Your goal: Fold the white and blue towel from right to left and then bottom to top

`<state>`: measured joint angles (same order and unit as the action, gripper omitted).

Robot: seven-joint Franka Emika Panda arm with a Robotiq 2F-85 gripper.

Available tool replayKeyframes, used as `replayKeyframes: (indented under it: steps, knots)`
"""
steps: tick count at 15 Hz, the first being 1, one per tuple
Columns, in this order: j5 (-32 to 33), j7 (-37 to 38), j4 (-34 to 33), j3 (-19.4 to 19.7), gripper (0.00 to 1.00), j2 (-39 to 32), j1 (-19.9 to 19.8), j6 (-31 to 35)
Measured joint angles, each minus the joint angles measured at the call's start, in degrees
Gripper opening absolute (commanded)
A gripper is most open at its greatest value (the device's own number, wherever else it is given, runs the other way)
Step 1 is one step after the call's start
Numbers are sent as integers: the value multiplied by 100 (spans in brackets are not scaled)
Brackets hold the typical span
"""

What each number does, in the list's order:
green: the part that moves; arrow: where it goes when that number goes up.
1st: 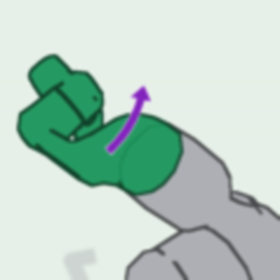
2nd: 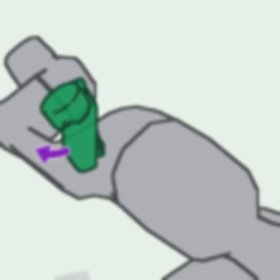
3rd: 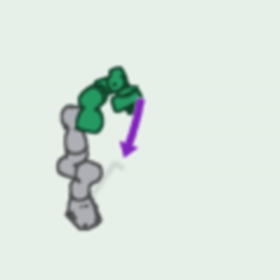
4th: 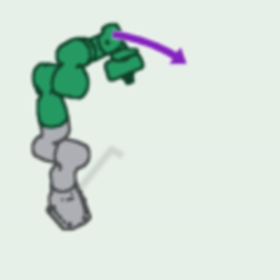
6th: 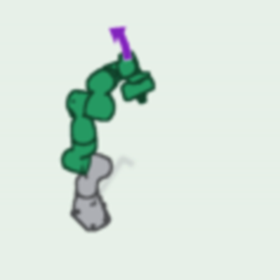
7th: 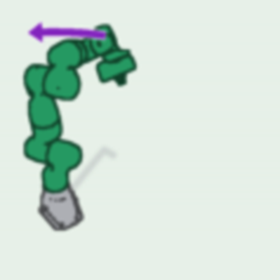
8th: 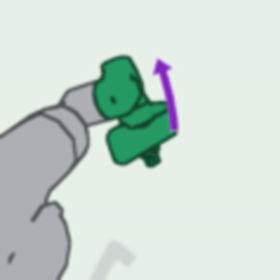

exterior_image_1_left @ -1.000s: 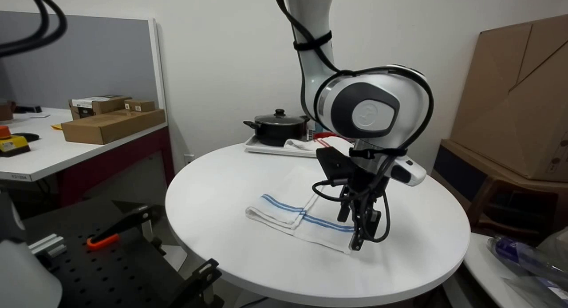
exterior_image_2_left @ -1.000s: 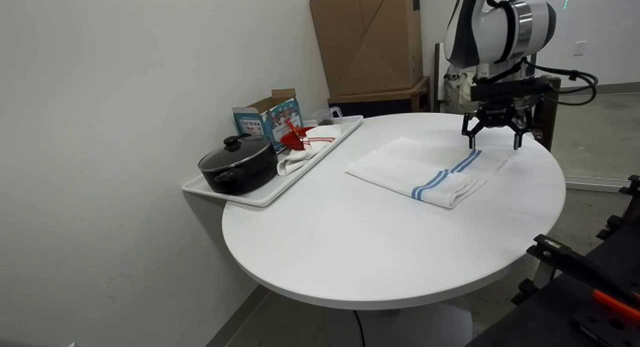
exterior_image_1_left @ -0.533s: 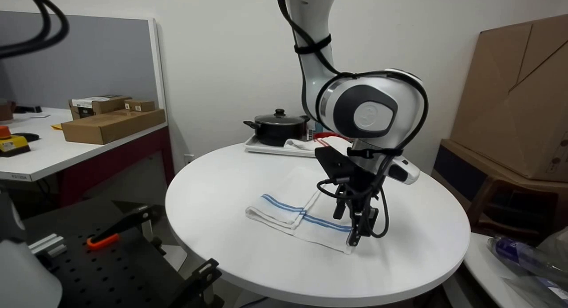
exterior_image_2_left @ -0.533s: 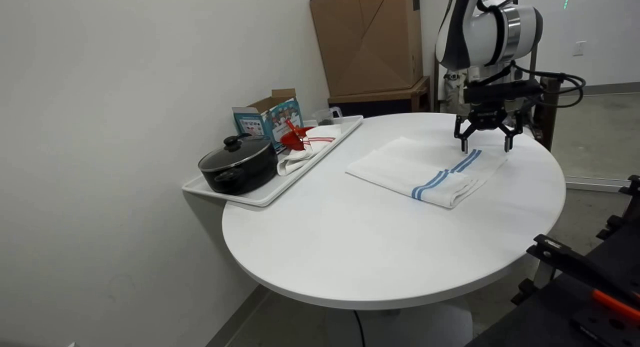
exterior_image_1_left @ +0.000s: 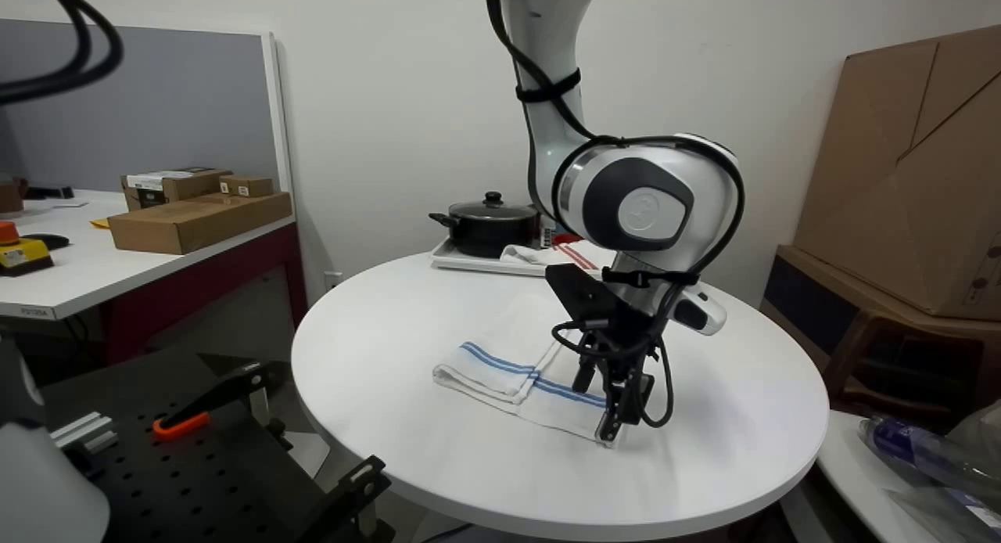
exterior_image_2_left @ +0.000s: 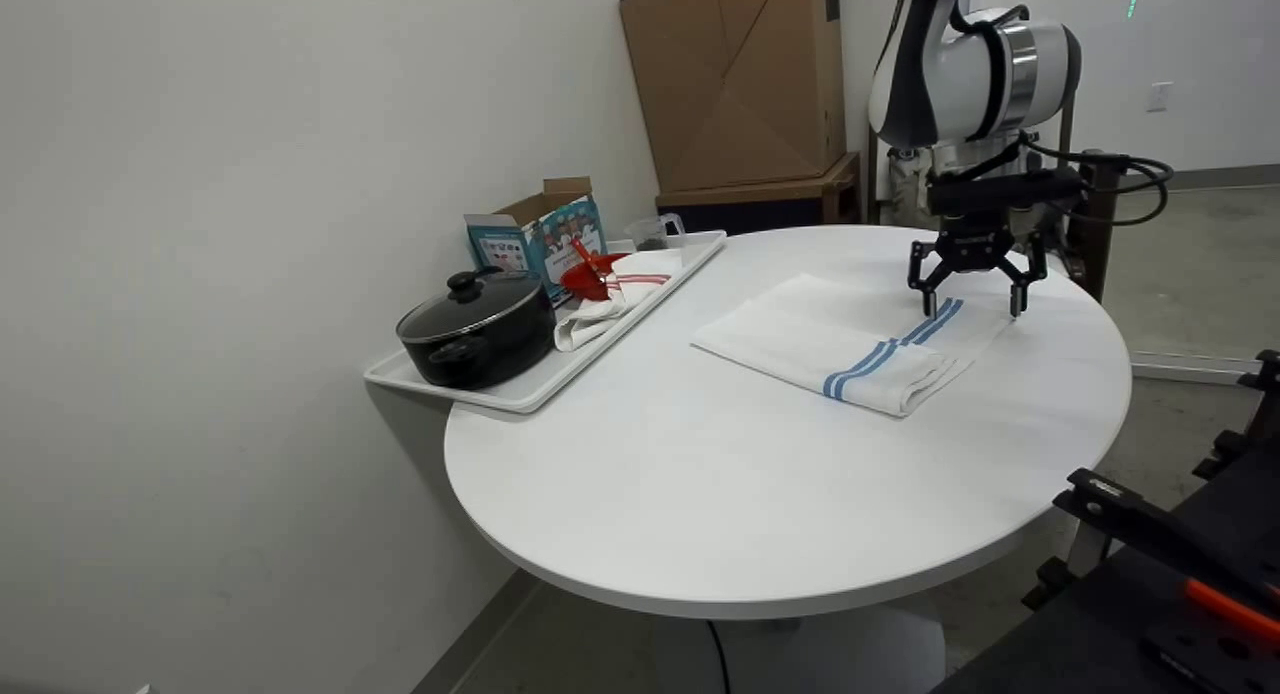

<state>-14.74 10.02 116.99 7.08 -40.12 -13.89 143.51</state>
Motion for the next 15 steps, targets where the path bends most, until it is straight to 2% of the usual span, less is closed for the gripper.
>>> replayKeyframes:
  steps: [15]
  knots:
    - [67,-3,-177,178,100,-84,7,-10]
